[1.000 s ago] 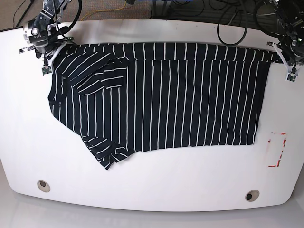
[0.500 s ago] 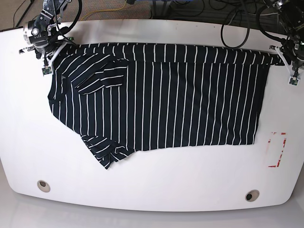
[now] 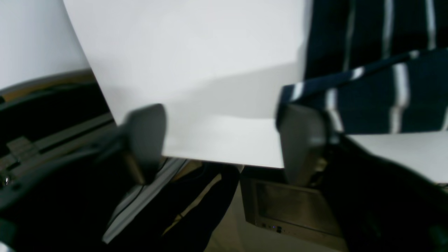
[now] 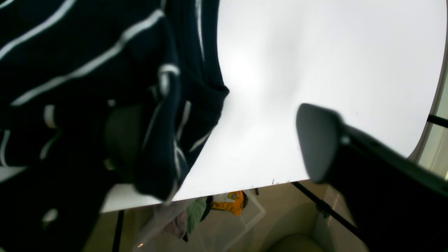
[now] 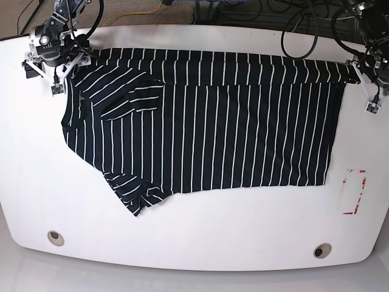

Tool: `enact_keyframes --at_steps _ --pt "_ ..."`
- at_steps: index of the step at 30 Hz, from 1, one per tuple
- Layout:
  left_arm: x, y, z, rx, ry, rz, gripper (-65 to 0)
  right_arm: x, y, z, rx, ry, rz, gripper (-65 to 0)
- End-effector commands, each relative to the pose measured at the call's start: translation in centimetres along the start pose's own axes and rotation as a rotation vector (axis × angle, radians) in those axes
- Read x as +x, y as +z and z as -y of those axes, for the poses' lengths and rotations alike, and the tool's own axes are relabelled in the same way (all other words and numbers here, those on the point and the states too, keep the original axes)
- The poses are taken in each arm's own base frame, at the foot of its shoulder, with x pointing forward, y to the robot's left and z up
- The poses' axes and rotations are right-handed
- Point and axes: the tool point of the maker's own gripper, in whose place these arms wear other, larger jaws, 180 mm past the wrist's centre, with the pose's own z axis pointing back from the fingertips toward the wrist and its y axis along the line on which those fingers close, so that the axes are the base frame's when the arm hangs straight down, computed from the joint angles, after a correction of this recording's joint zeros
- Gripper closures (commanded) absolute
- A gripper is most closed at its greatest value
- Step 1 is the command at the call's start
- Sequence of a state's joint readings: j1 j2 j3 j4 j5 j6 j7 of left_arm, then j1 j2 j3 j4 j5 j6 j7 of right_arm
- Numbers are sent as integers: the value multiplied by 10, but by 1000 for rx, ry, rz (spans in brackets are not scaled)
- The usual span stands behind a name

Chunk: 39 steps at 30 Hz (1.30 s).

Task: Layout the t-shirt on the table in an organized manner, then fold the t-shirt properly
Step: 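Open both grippers and release the shirt hem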

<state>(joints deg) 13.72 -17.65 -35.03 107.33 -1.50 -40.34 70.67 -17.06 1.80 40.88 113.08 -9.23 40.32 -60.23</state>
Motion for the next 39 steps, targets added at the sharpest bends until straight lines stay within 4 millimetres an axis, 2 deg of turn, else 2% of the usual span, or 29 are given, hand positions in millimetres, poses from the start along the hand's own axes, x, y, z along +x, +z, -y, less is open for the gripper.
enact_keyframes --at_steps 1,6,17,25,39 --pt "15 7 -17 48 7 45 -478 7 5 10 -33 4 24 -650" --pt "33 12 -26 68 28 91 -472 9 8 15 -47 -6 36 -650" --pt "85 30 -54 124 91 222 -475 23 11 21 -64 -26 75 -650" --pt "86 40 -75 170 86 163 -478 28 12 22 -67 -30 87 -650" --pt "80 39 -76 175 70 144 -476 33 12 22 -67 -35 98 -650"
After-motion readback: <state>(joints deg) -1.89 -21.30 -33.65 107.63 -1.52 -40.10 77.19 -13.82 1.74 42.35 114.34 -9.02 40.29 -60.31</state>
